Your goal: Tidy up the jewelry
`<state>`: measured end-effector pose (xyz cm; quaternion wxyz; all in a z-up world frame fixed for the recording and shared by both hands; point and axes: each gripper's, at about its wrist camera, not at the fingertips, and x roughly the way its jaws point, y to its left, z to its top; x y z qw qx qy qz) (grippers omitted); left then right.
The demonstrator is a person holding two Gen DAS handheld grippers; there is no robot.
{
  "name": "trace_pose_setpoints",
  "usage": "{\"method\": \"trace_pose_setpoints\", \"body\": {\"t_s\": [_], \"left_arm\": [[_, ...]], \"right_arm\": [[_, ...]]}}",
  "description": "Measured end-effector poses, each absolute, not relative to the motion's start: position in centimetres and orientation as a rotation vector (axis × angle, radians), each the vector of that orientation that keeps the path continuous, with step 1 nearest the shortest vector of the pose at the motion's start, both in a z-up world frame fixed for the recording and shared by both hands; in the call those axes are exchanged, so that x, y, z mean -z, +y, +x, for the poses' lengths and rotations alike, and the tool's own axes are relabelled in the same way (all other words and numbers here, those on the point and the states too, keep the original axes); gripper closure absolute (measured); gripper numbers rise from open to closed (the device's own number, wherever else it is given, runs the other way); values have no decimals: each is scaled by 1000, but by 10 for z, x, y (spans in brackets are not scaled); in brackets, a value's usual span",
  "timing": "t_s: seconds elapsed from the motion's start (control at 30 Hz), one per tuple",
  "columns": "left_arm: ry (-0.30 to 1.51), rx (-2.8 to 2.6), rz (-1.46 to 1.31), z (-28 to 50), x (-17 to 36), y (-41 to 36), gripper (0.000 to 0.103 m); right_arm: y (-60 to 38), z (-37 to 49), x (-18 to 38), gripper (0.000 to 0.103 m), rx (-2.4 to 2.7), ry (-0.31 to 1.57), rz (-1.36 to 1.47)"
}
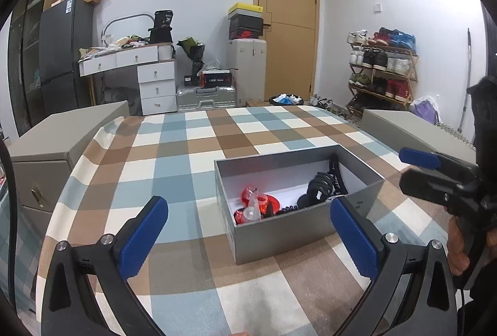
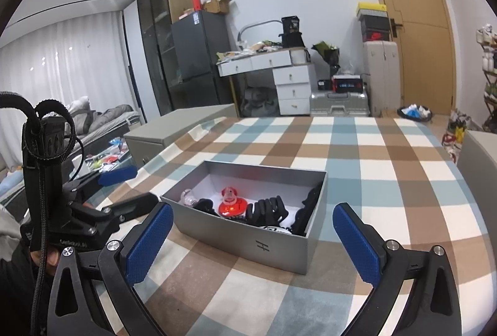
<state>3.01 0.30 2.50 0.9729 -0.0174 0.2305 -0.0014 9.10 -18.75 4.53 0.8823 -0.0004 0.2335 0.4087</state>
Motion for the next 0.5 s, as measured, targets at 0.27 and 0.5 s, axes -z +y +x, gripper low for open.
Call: {"method": "trace_pose_setpoints", "body": {"t_s": [0.27,0.5], "left_arm": [[457,14,-41,28,-23,7,1],[458,19,-42,27,-23,6,1]], "right_arm": [[-186,93,-39,0,-836,489,-9],[-186,93,-37,0,-828,493,-12]]}}
